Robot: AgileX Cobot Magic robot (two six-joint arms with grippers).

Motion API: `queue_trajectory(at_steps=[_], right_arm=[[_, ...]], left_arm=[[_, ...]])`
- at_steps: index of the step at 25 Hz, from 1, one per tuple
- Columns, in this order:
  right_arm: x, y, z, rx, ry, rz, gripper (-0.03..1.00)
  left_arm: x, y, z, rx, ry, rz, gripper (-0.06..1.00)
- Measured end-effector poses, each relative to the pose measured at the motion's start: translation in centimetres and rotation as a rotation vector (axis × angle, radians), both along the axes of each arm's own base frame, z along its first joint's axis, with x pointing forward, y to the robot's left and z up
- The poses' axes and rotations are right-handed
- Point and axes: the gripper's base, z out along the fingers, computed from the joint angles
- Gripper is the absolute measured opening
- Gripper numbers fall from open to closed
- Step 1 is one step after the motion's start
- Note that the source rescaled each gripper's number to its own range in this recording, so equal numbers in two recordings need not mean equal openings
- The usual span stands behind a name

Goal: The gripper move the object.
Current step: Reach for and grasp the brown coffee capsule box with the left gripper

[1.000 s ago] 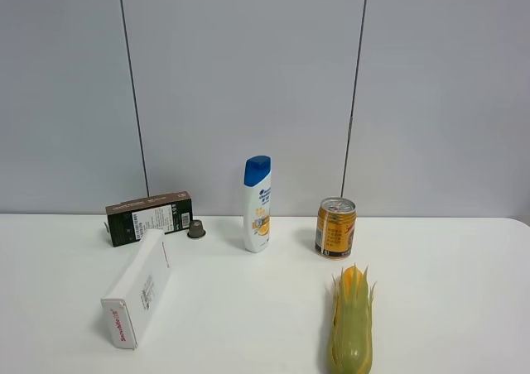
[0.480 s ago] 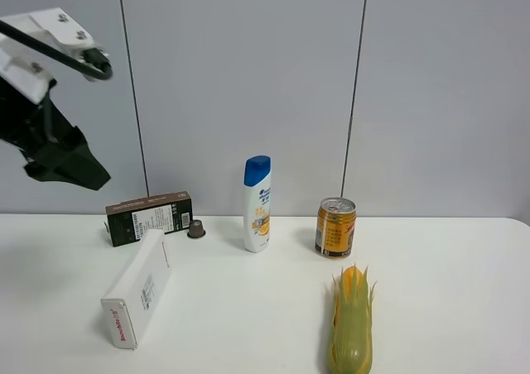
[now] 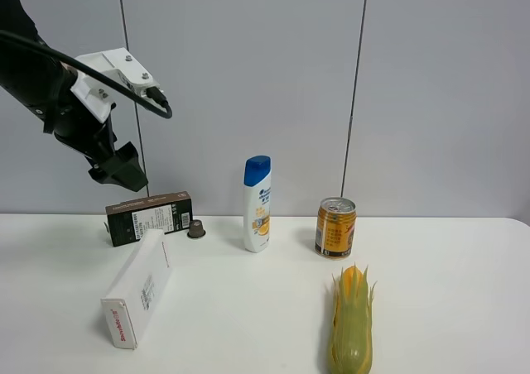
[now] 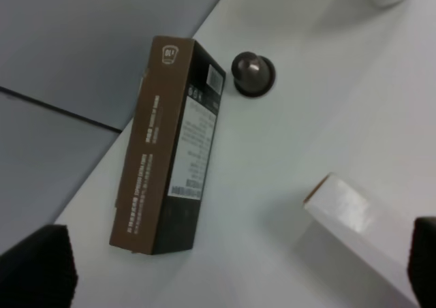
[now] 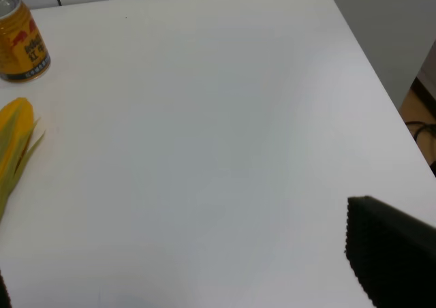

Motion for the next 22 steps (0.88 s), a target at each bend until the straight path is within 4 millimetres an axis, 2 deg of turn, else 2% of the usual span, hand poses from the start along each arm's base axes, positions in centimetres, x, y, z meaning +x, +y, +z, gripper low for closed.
queue_trajectory(at_steps=[6,12,22], right_arm=[[0.0,0.0,0.0,0.0,0.0,0.0,1.0],[0.0,0.0,0.0,0.0,0.0,0.0,1.0],[0.0,0.0,0.0,0.0,0.0,0.0,1.0]], left_arm=[[2.7,-0.3,-3.5,0.076,-0.021,-0.028,1.0],[4.2,-0.4,-6.8,0.142,-0.045,-0.069,1.0],[5.7,-0.8,-10.0,0.211,-0.138,-0.152,1.0]])
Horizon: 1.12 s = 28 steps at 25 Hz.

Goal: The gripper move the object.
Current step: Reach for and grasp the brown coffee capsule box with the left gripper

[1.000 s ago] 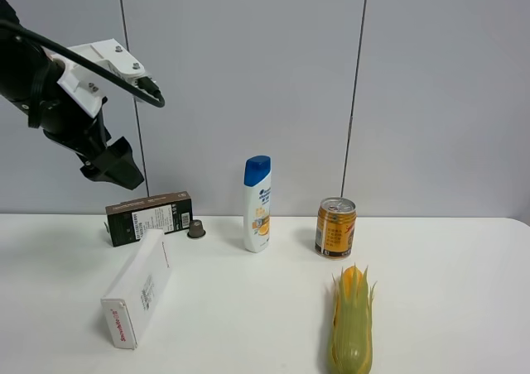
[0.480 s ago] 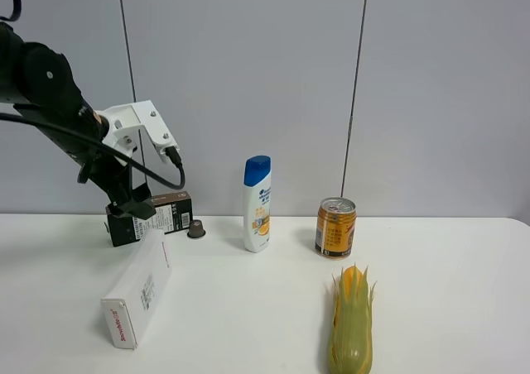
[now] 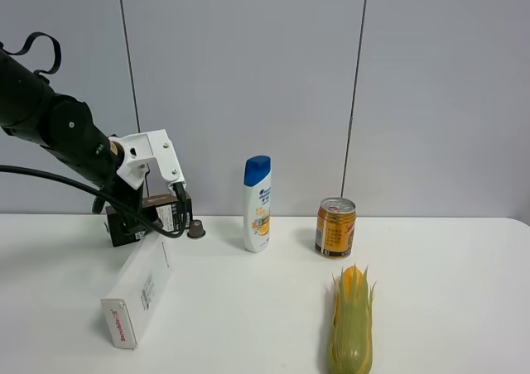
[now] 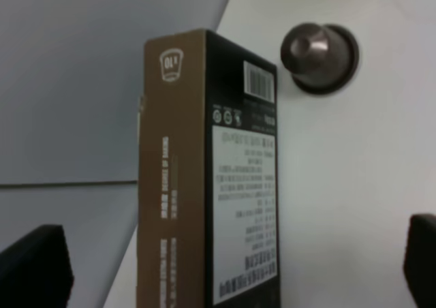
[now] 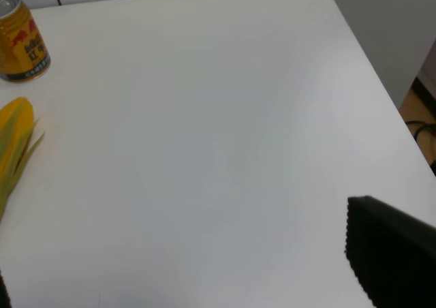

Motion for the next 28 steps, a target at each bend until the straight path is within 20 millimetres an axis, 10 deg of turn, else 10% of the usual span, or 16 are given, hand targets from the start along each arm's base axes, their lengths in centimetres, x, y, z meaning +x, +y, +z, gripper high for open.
queue_trajectory(at_steps=[13,28], right_arm=[[0.0,0.0,0.0,0.0,0.0,0.0,1.0],[0.0,0.0,0.0,0.0,0.0,0.0,1.0]], left_arm=[[2.8,1.0,2.5,0.002,-0.012,0.069,1.0],[3.0,1.3,-2.0,0.066,0.118,0.064,1.0]])
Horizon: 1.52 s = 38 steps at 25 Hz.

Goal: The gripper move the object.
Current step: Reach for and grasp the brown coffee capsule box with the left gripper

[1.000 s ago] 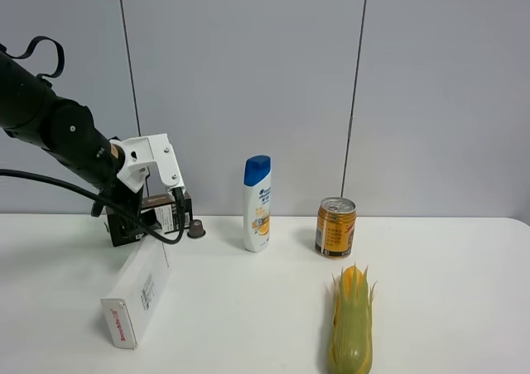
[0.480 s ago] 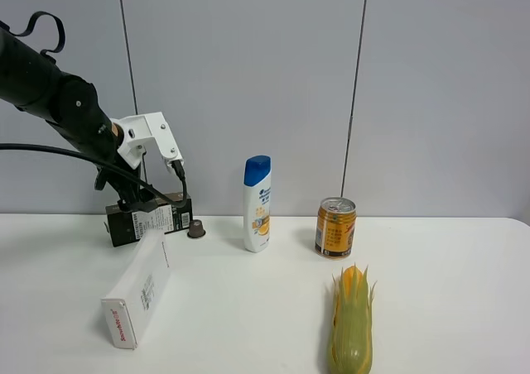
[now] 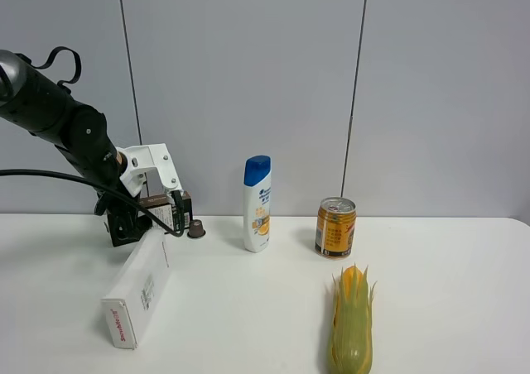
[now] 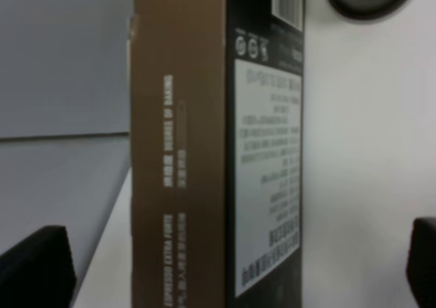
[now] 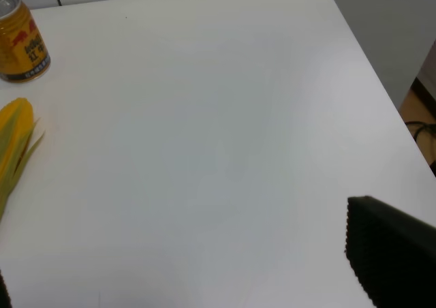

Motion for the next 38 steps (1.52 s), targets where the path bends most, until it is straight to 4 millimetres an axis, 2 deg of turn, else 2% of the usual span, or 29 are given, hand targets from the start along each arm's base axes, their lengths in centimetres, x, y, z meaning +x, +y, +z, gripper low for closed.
queue_trajectory(at_steps=[10,14,20,28,30,31,33,36,37,38], right_arm=[[0.0,0.0,0.0,0.0,0.0,0.0,1.0],[0.0,0.0,0.0,0.0,0.0,0.0,1.0],[0.0,0.0,0.0,0.0,0.0,0.0,1.0],[0.0,0.0,0.0,0.0,0.0,0.0,1.0],[0.0,0.0,0.0,0.0,0.0,0.0,1.0],[0.0,0.0,0.0,0.0,0.0,0.0,1.0],[0.0,0.0,0.0,0.0,0.0,0.0,1.0],[0.0,0.0,0.0,0.0,0.0,0.0,1.0],[0.0,0.0,0.0,0.0,0.0,0.0,1.0],[0.0,0.0,0.0,0.0,0.0,0.0,1.0]], left_arm=[[2.0,0.2,-0.1,0.002,-0.017,0.017,1.0],[2.4,0.4,0.2,0.001,-0.025,0.023,1.0],[2.8,1.0,-1.1,0.019,0.032,0.048,1.0],[2.9,0.9,-1.4,0.009,0.039,0.055,0.99],[2.9,0.9,-1.4,0.008,0.039,0.056,0.91],[2.9,0.9,-1.4,0.008,0.04,0.056,0.83],[2.9,0.9,-1.4,0.007,0.04,0.057,0.61],[2.8,0.9,-1.4,0.01,0.047,0.058,0.11],[2.9,0.9,-1.4,0.009,0.045,0.058,0.02],[2.9,0.9,-1.1,0.009,0.042,0.059,0.0]])
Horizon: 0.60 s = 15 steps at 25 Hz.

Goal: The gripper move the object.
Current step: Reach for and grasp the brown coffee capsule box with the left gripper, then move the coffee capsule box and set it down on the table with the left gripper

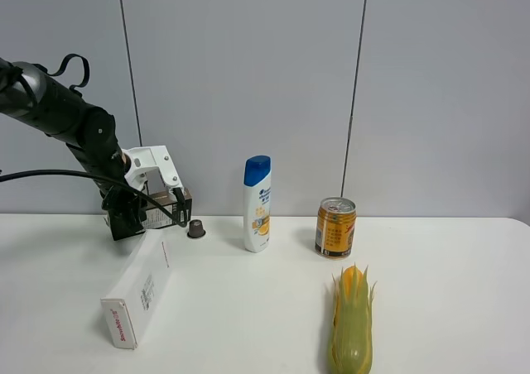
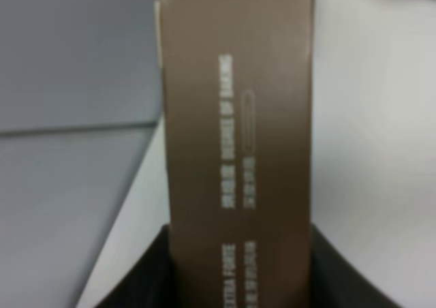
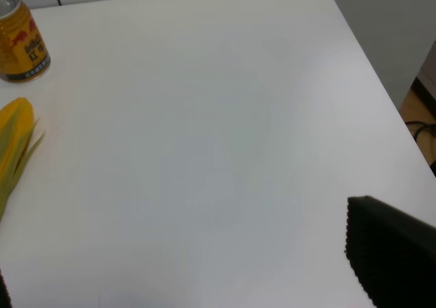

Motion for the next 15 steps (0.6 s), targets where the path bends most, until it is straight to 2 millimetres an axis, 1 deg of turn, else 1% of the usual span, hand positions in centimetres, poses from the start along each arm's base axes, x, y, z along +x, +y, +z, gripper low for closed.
queue_trajectory(at_steps=[4,7,10,15], right_arm=[[0.0,0.0,0.0,0.0,0.0,0.0,1.0],[0.0,0.0,0.0,0.0,0.0,0.0,1.0],[0.0,0.0,0.0,0.0,0.0,0.0,1.0],[0.0,0.0,0.0,0.0,0.0,0.0,1.0]], left_arm=[[-0.1,0.1,0.3,0.006,0.014,0.005,0.0],[-0.1,0.1,0.9,0.008,0.012,0.008,0.01],[-0.4,0.2,2.2,0.015,0.021,0.017,0.01],[-1.6,0.7,5.6,0.023,0.062,0.055,0.01]])
